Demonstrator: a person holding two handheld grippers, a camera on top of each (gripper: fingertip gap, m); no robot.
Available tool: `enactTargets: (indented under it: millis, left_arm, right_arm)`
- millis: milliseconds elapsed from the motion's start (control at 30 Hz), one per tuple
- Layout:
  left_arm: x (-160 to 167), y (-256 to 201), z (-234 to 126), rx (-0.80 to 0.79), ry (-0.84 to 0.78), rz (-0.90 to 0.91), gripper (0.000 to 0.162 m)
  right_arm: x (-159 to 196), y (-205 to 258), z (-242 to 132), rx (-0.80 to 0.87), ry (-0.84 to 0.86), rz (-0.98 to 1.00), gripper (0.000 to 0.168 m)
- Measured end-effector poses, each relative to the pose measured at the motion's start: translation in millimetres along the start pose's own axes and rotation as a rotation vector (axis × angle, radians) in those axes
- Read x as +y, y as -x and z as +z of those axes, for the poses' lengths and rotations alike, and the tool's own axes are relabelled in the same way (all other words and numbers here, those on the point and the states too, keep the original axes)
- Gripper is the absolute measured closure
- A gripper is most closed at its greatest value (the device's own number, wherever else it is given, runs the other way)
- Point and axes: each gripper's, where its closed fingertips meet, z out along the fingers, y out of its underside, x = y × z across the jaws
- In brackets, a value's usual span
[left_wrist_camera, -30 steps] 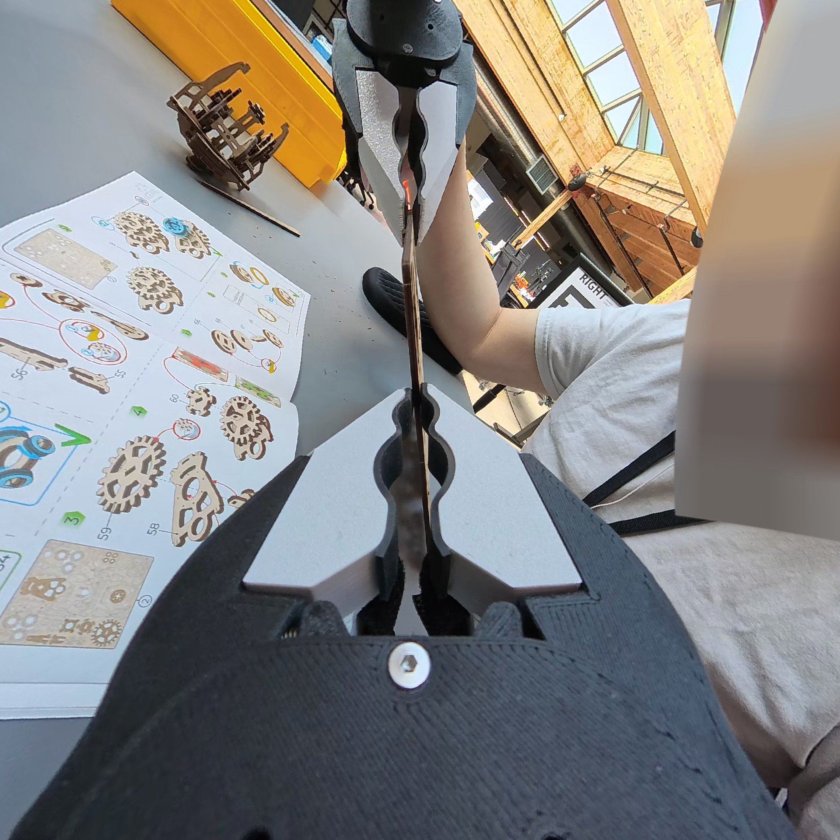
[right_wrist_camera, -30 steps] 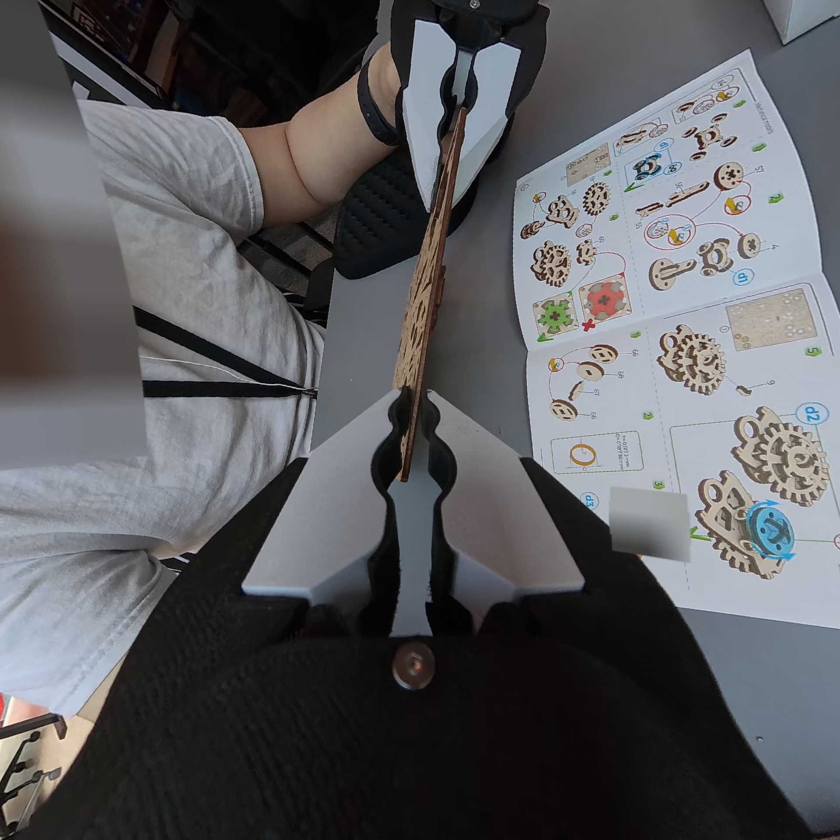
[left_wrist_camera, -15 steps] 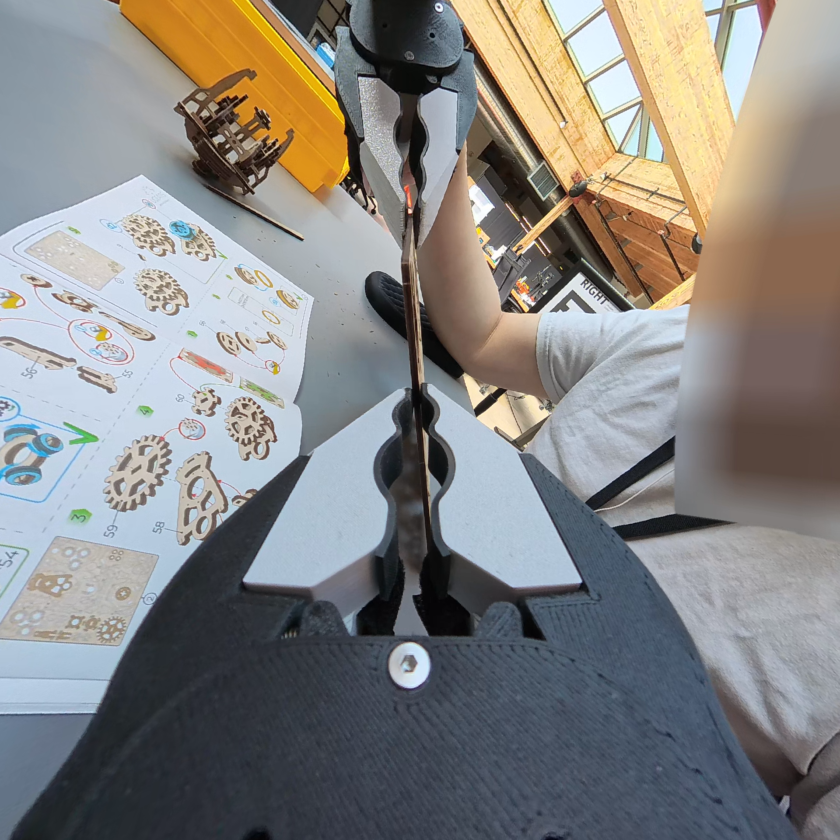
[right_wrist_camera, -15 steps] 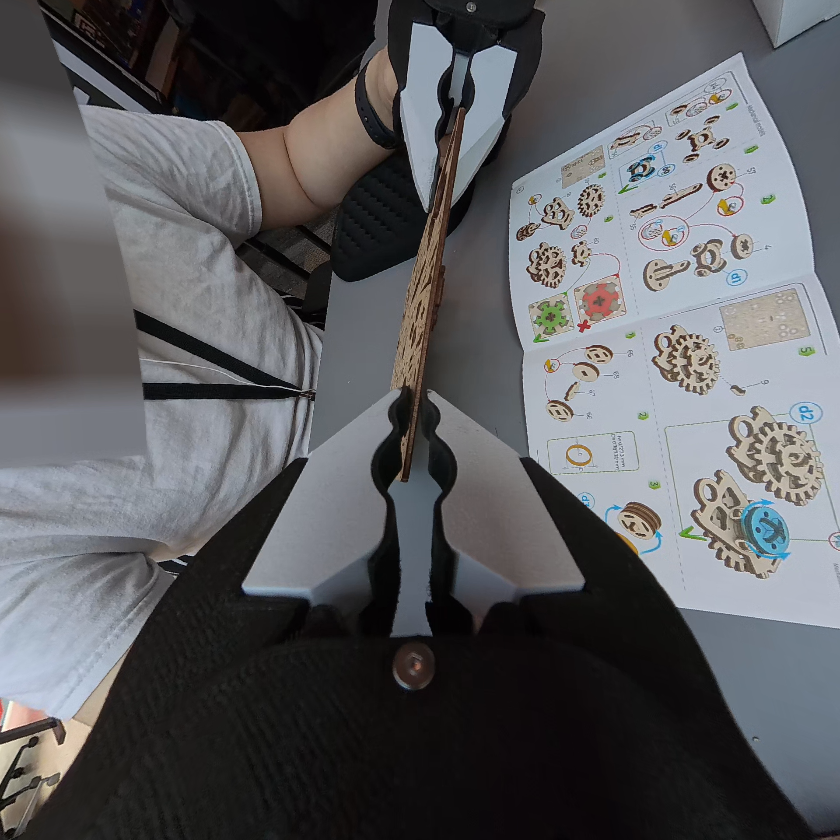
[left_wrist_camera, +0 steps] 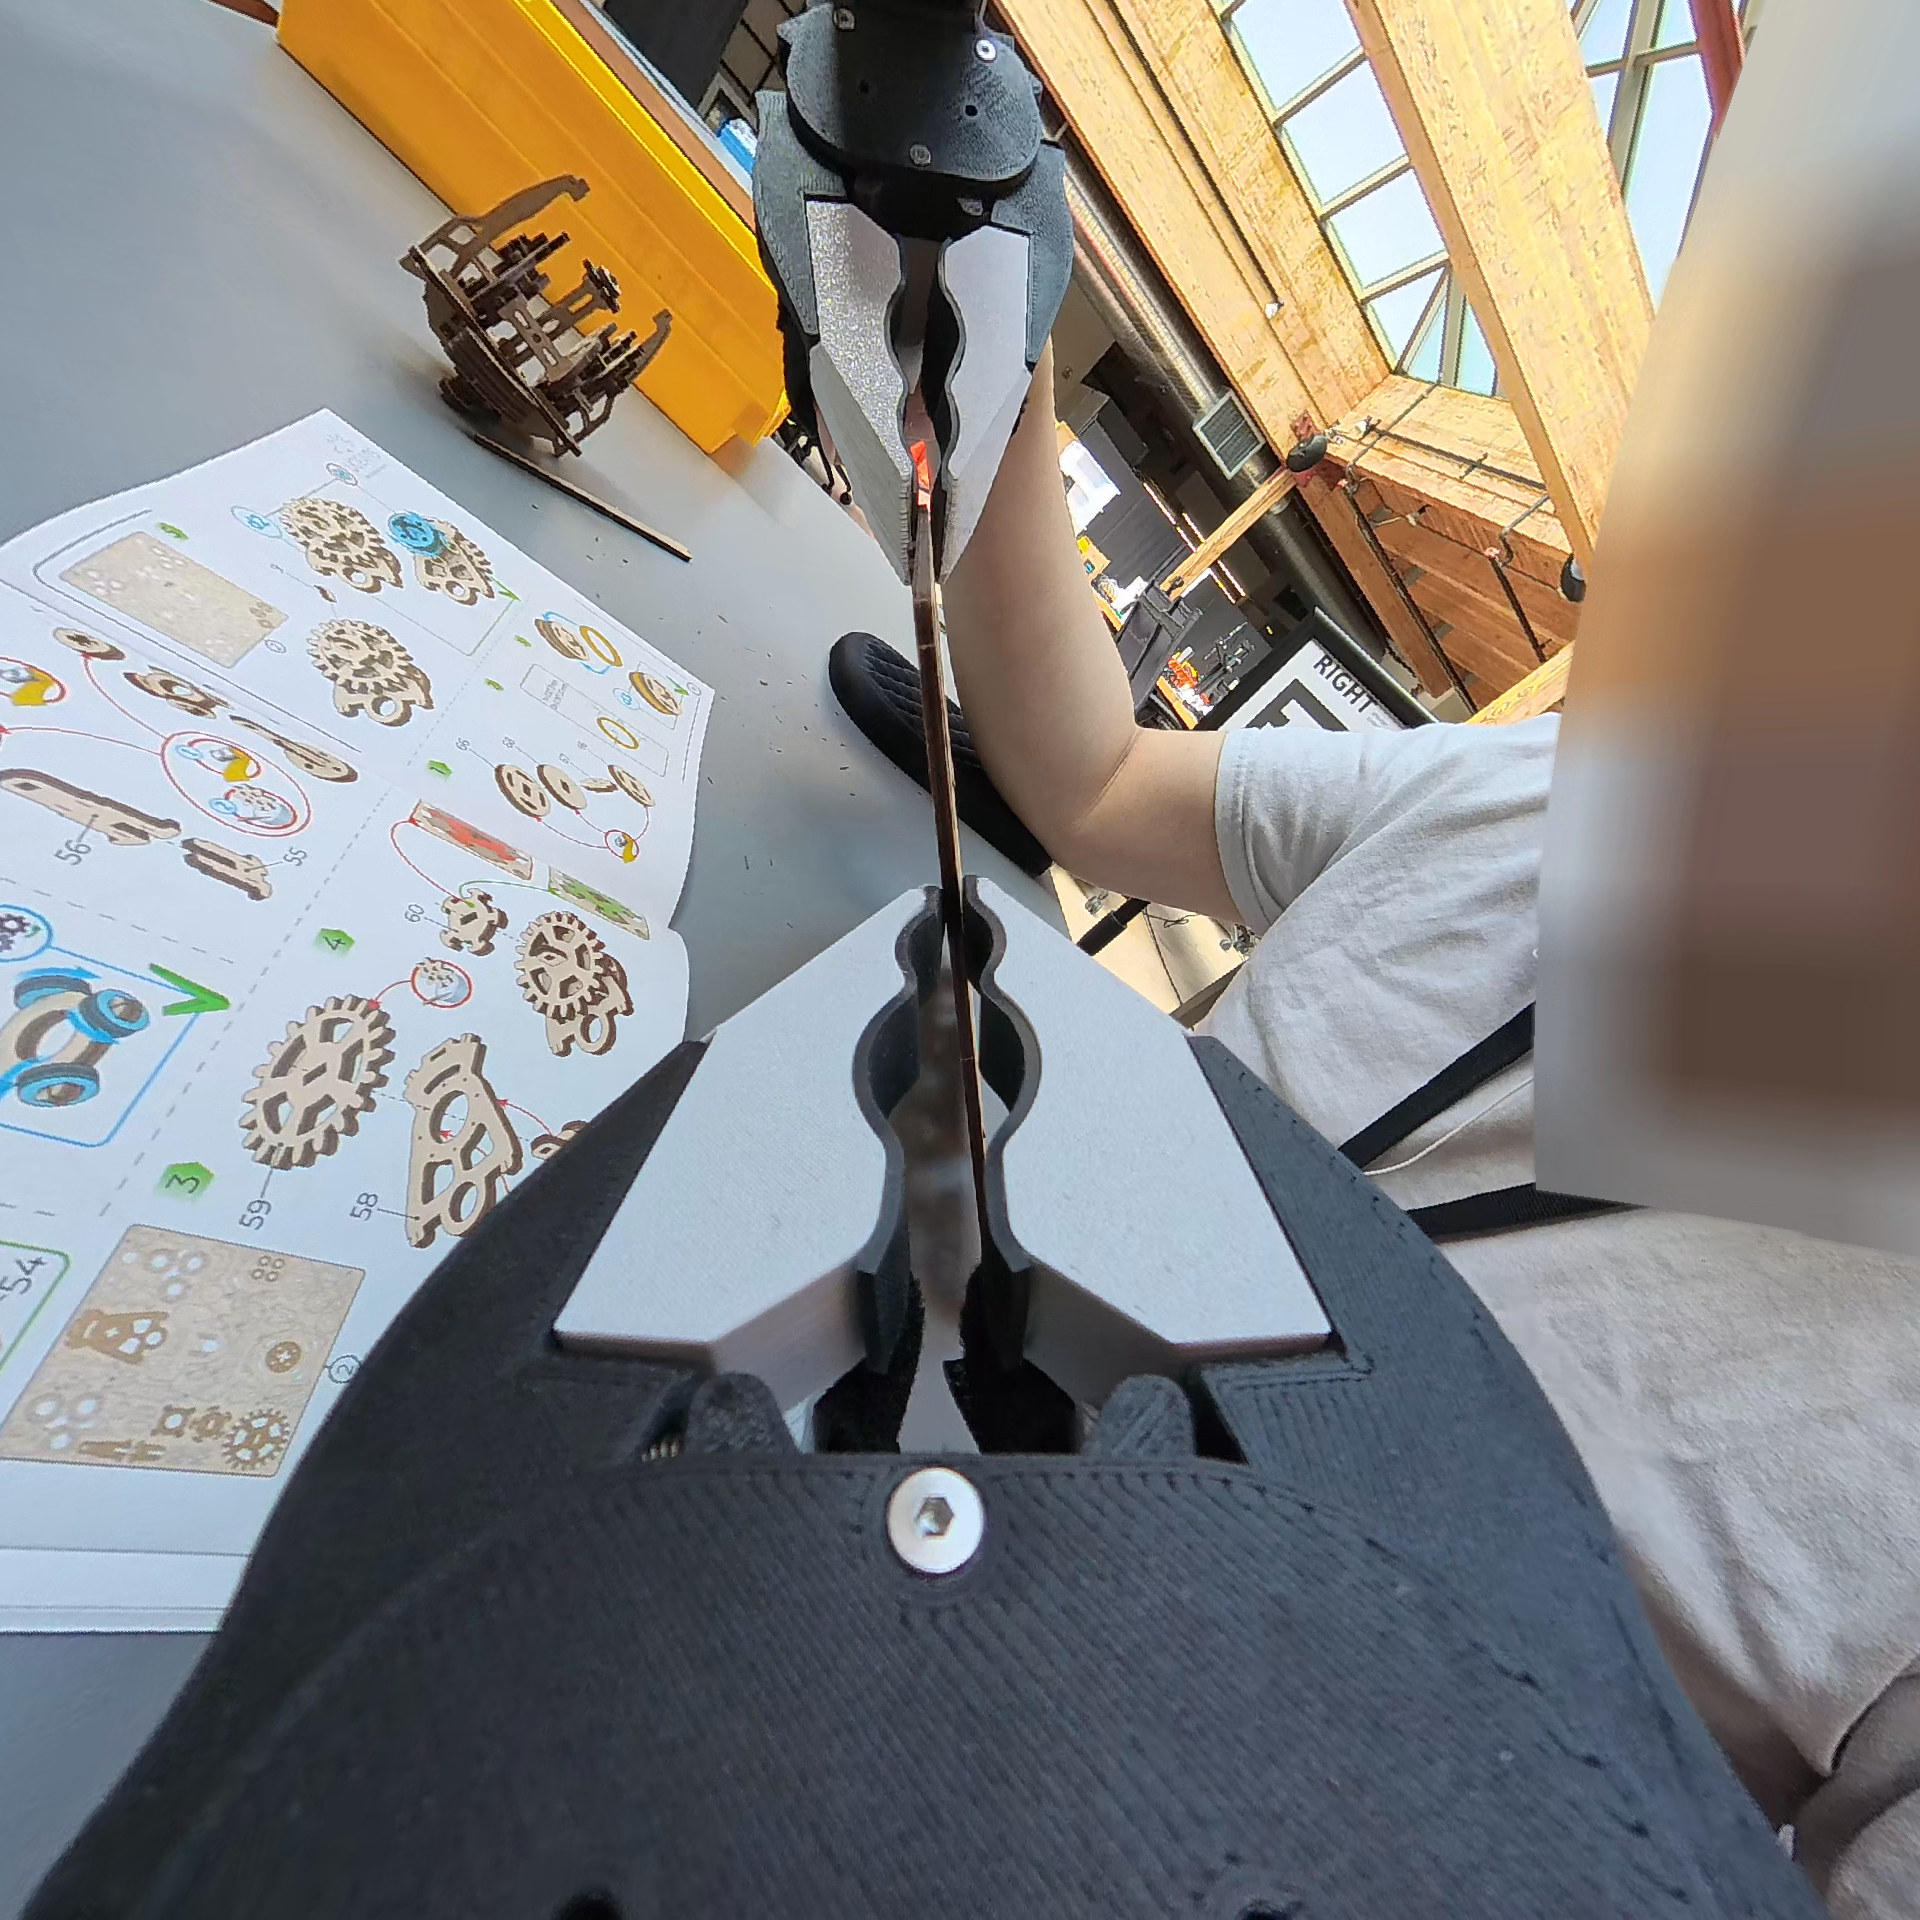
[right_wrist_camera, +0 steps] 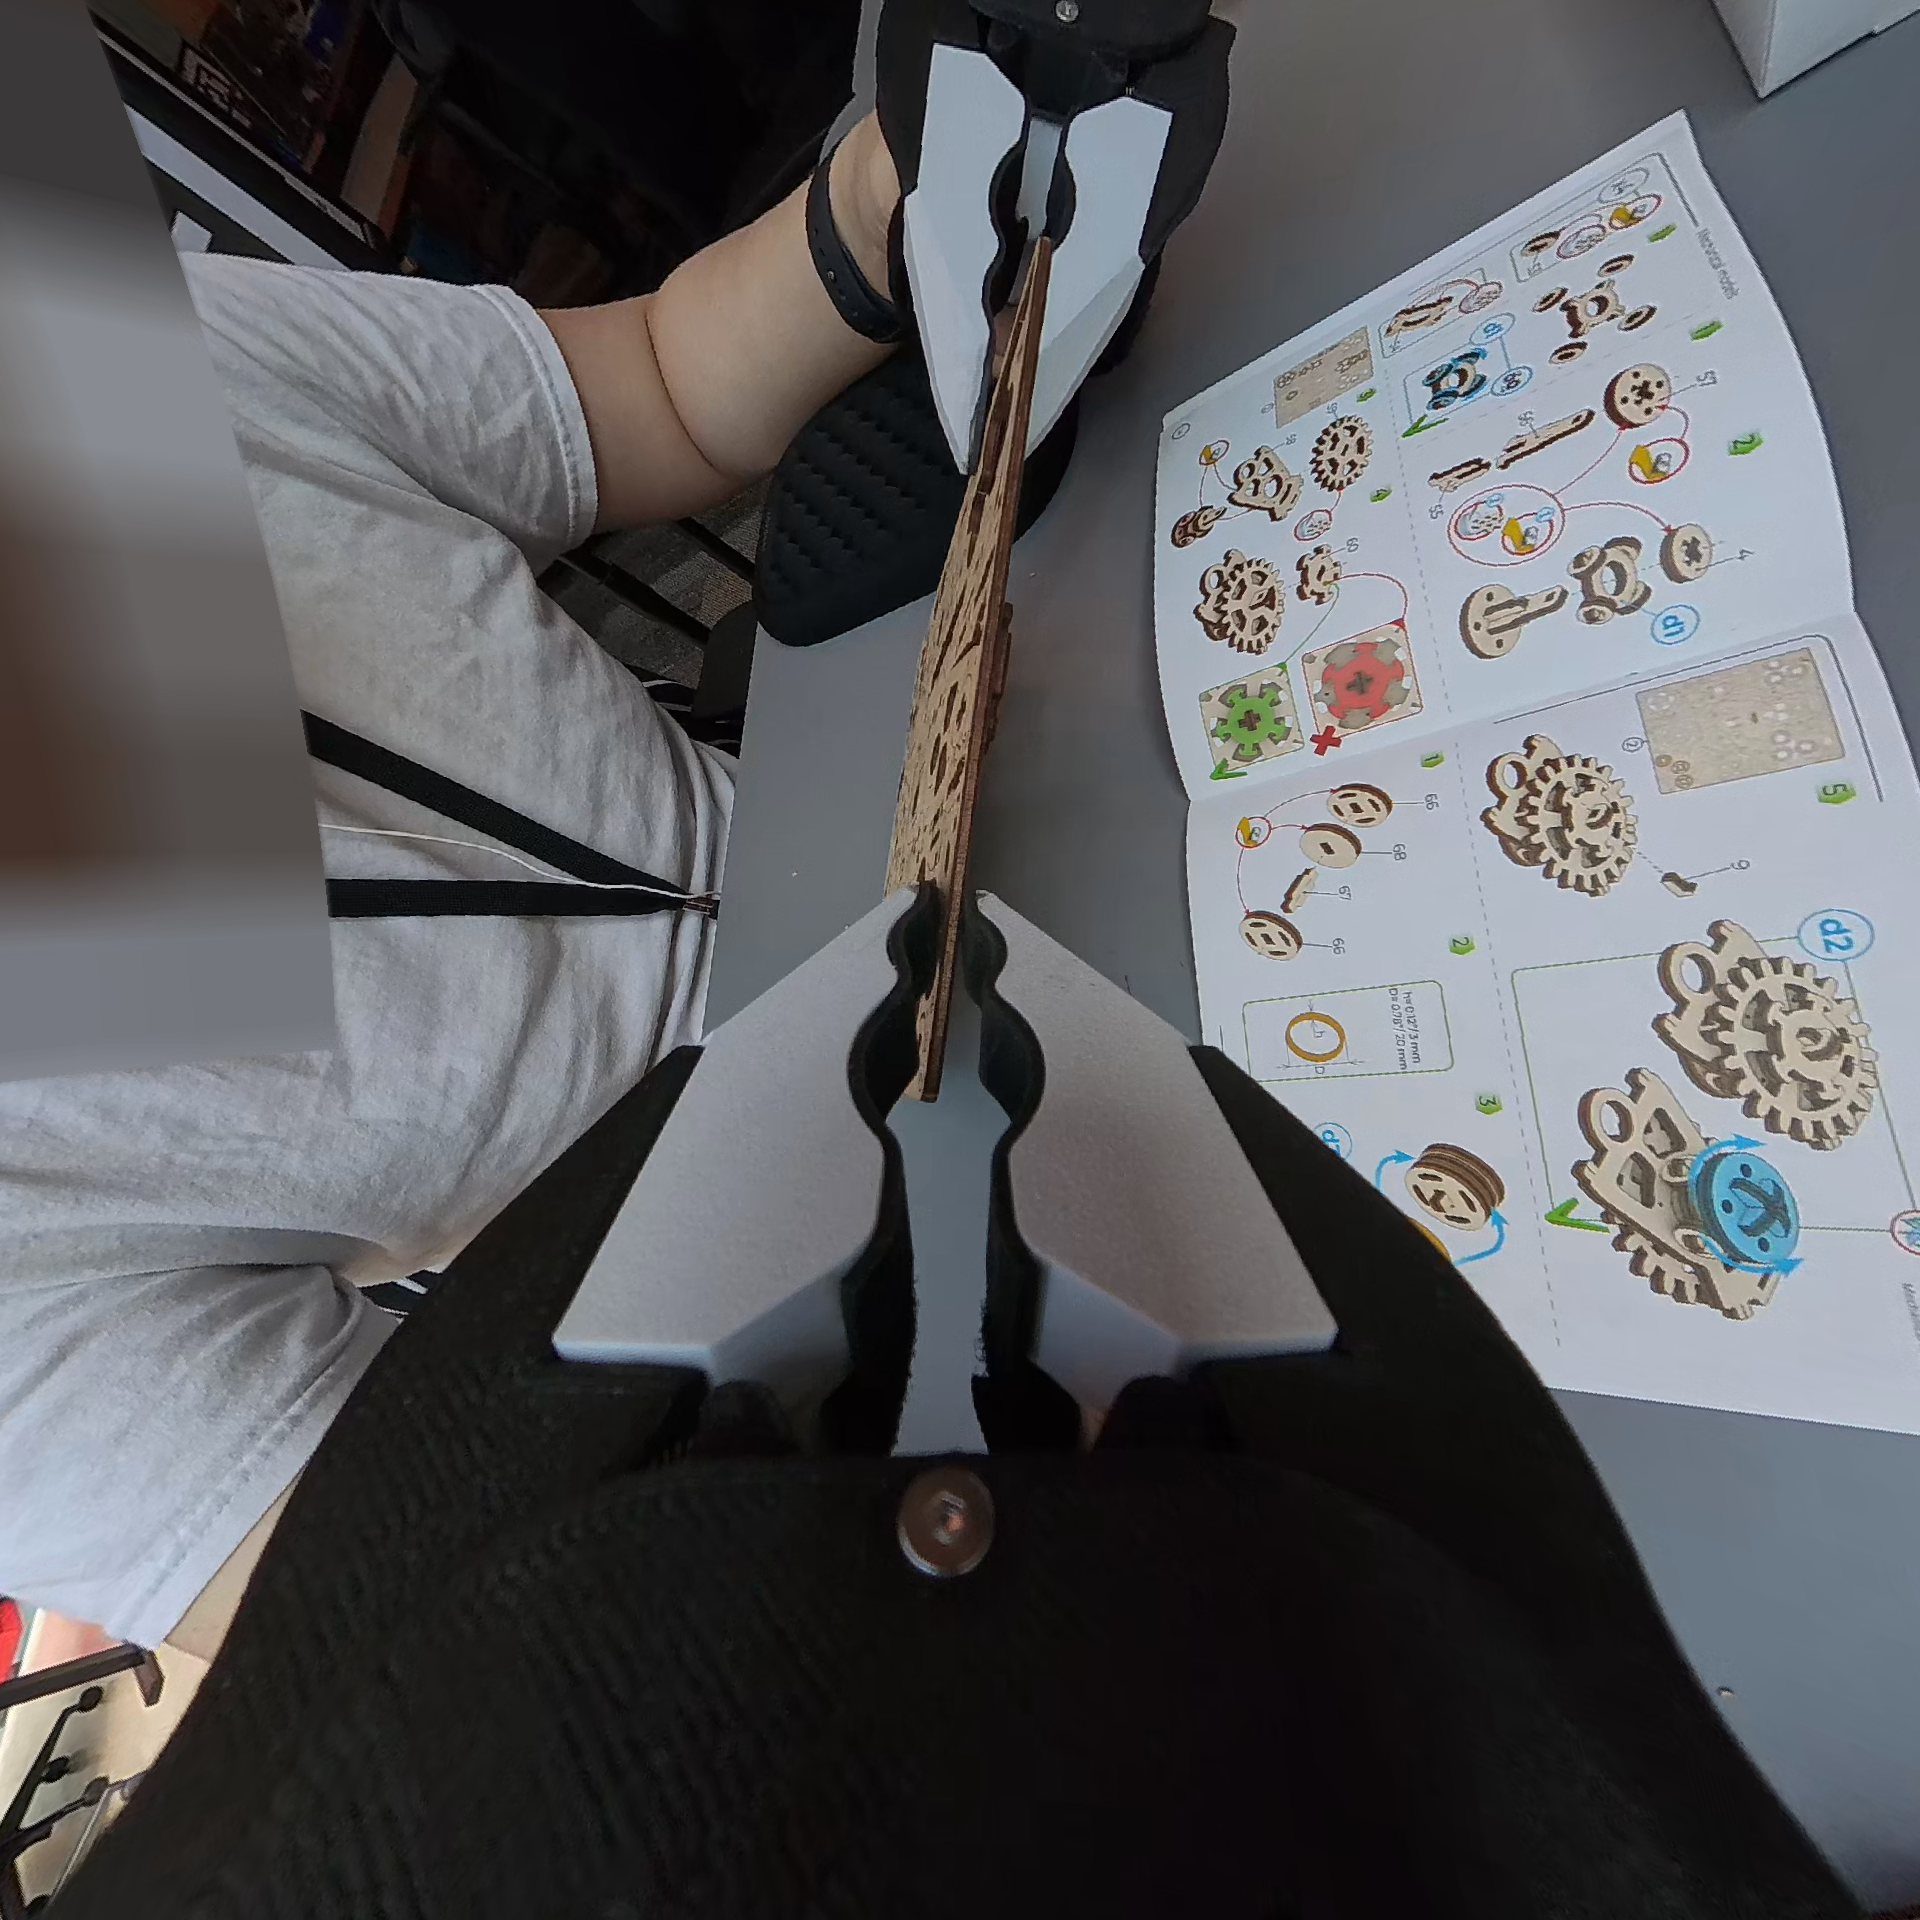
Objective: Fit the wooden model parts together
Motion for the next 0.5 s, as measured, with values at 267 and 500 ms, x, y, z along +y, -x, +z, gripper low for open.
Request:
enactTargets:
  millis: [267, 500]
  left_arm:
    - [-7.6, 7.5, -4.7, -0.045, -0.046, -0.004, 0.145]
    - [-6.3, 6.9, -4.2, -0.072, -0.028, 0.043, 0.138]
  right_arm:
    - [2.4, -6.7, -0.5, 0.007, 0.0, 0.013, 0.167]
    - [3.6, -8.3, -0.6, 0.005, -0.001, 0.016, 0.166]
